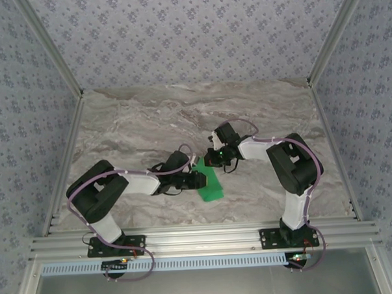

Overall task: Fold a paper plane with a square sheet of paper (fold left side to right side)
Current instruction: First fold the square sheet of paper in half at the center of the table.

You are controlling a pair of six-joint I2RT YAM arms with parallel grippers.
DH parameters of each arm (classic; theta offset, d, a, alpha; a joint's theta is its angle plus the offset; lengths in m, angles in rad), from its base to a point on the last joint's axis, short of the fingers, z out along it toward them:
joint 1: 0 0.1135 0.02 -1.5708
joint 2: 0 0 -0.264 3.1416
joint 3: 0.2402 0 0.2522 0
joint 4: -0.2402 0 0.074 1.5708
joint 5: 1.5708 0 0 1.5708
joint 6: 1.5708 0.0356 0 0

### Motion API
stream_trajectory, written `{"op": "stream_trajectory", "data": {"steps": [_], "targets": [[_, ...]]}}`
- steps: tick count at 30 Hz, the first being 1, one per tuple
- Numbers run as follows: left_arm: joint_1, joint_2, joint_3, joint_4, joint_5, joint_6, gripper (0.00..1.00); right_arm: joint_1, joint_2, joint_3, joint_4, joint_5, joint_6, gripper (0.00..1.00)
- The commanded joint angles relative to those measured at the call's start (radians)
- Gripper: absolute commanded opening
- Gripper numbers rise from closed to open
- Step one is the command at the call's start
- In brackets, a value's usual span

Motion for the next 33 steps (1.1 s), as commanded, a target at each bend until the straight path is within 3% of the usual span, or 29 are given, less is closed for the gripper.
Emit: {"op": "stream_trajectory", "data": {"steps": [1,33], "targets": [[-0.035,-0.033,-0.041,-0.035,0.000,0.016,0.25,0.009,0.056,-0.026,-0.113,0.085,0.017,0.02],[-0.224,-0.066,-0.096,0.009,-0.064,-0.084,0.25,0.009,0.069,-0.031,-0.104,0.078,0.026,0.02]]}}
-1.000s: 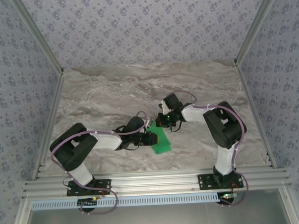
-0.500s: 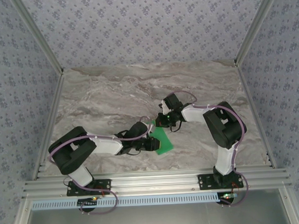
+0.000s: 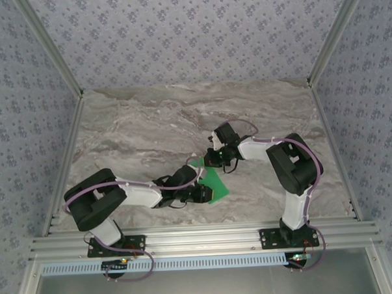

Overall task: Fold a paper plane with a square sheet of paper (fold left side to right side)
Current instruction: First fold the square sheet of paper in half at the center of the table.

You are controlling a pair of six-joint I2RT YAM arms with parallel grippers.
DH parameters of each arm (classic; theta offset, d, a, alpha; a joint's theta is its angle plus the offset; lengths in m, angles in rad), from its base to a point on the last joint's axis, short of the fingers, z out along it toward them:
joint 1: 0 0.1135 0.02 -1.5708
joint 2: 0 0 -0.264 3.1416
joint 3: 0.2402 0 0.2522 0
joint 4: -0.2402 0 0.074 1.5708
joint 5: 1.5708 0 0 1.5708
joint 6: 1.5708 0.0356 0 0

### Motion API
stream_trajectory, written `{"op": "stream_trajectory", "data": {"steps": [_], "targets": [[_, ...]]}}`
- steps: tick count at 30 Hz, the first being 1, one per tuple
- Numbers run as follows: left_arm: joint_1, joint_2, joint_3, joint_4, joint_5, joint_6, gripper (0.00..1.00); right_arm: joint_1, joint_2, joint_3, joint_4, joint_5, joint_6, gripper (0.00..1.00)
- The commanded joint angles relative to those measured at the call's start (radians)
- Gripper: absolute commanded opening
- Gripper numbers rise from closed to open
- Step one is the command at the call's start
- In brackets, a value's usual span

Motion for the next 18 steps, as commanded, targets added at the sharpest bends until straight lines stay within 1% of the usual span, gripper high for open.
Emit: {"op": "stream_trajectory", "data": {"steps": [1,9,18], "targets": [[-0.043,-0.009,-0.029,-0.032,0.037,-0.038,0.25,0.006,0.070,-0.032,-0.104,0.077,0.009,0.02],[-0.079,-0.010,-0.040,-0.021,0.022,-0.061,0.25,0.005,0.071,-0.033,-0.103,0.077,0.008,0.02],[-0.113,-0.040,-0.045,-0.053,0.000,-0.072,0.25,0.005,0.070,-0.033,-0.105,0.077,0.009,0.02]]}}
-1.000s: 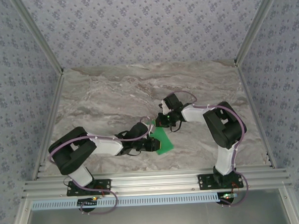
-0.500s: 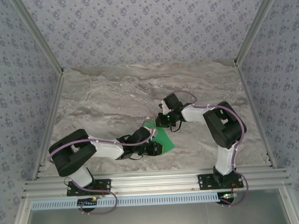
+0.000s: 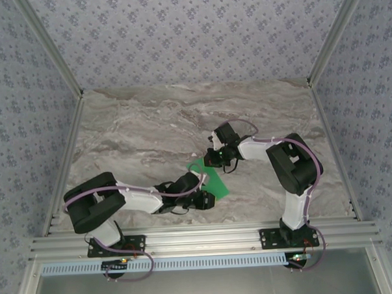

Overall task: Fold a paper plane with a square sheet of paper (fold left side to right side)
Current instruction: First fold the square sheet of paper in half at the center of the table, then rotate the square sheet of paper at the center of the table.

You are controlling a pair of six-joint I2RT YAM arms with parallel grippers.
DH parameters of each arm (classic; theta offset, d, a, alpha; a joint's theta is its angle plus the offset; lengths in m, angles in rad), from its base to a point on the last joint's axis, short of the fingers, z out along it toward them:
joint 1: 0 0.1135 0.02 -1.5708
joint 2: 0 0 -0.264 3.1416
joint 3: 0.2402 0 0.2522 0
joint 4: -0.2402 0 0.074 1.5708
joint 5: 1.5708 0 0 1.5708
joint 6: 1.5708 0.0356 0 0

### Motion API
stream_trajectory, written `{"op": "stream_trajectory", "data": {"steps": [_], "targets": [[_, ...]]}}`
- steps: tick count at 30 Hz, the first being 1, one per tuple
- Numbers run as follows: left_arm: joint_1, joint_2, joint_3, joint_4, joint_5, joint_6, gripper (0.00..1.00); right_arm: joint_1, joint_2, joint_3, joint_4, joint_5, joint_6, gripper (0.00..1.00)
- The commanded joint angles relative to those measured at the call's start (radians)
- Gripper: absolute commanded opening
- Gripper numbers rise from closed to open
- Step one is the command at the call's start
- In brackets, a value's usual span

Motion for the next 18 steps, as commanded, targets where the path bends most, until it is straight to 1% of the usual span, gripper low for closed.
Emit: {"op": "stream_trajectory", "data": {"steps": [1,7,9,12,15,18], "targets": [[-0.029,-0.025,-0.023,-0.067,0.037,-0.022,0.25,0.005,0.069,-0.033,-0.105,0.078,0.009,0.02],[-0.040,-0.047,-0.044,-0.056,0.028,-0.036,0.25,0.005,0.065,-0.035,-0.103,0.075,0.008,0.02],[-0.039,-0.084,-0.053,-0.062,0.014,-0.033,0.25,0.006,0.057,-0.042,-0.093,0.070,0.016,0.02],[-0.024,-0.171,-0.056,-0.119,-0.005,-0.013,0.26,-0.006,0.033,-0.072,-0.055,0.064,0.038,0.02],[0.035,-0.280,-0.086,-0.148,0.001,-0.012,0.26,-0.027,0.003,-0.098,-0.038,0.057,0.046,0.02],[0.142,-0.392,-0.126,-0.188,0.037,-0.008,0.27,-0.049,-0.033,-0.136,-0.009,0.053,0.061,0.02]]}}
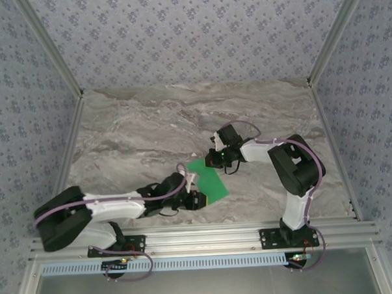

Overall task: Fold a paper plane with a square sheet of paper (fold left side to right side)
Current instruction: Rotate the square sheet of paper at the center of the table, then hold the square sheet of paper at the center of the table.

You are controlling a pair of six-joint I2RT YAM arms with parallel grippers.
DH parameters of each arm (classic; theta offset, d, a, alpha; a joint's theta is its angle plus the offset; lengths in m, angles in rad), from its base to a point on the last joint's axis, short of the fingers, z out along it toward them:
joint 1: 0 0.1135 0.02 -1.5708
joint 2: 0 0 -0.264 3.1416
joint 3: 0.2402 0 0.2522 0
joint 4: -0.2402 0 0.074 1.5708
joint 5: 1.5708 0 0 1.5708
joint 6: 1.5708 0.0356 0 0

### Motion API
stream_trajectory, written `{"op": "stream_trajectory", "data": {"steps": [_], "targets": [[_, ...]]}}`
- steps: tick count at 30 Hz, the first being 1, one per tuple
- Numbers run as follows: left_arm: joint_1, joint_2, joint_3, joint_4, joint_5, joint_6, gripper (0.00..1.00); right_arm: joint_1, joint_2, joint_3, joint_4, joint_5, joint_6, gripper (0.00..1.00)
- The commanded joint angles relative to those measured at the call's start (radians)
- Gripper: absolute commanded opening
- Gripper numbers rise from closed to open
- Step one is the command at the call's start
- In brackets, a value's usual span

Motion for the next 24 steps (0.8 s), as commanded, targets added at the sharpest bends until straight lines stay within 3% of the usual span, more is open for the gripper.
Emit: {"op": "stream_trajectory", "data": {"steps": [1,6,9,17,24], "targets": [[0.114,-0.120,-0.038,-0.072,0.038,0.018,0.27,-0.036,-0.015,-0.085,-0.069,0.064,0.037,0.02],[0.326,-0.227,-0.052,-0.160,0.157,0.063,0.30,-0.074,-0.104,-0.184,0.025,0.069,0.101,0.02],[0.378,-0.222,-0.036,-0.154,0.198,0.090,0.31,-0.078,-0.139,-0.219,0.069,0.048,0.111,0.03],[0.359,-0.038,0.078,-0.037,0.279,0.100,0.30,-0.055,-0.220,-0.192,0.088,0.015,0.027,0.06],[0.248,0.170,0.225,0.012,0.275,0.121,0.30,-0.050,-0.217,-0.140,0.064,0.000,-0.025,0.07]]}}
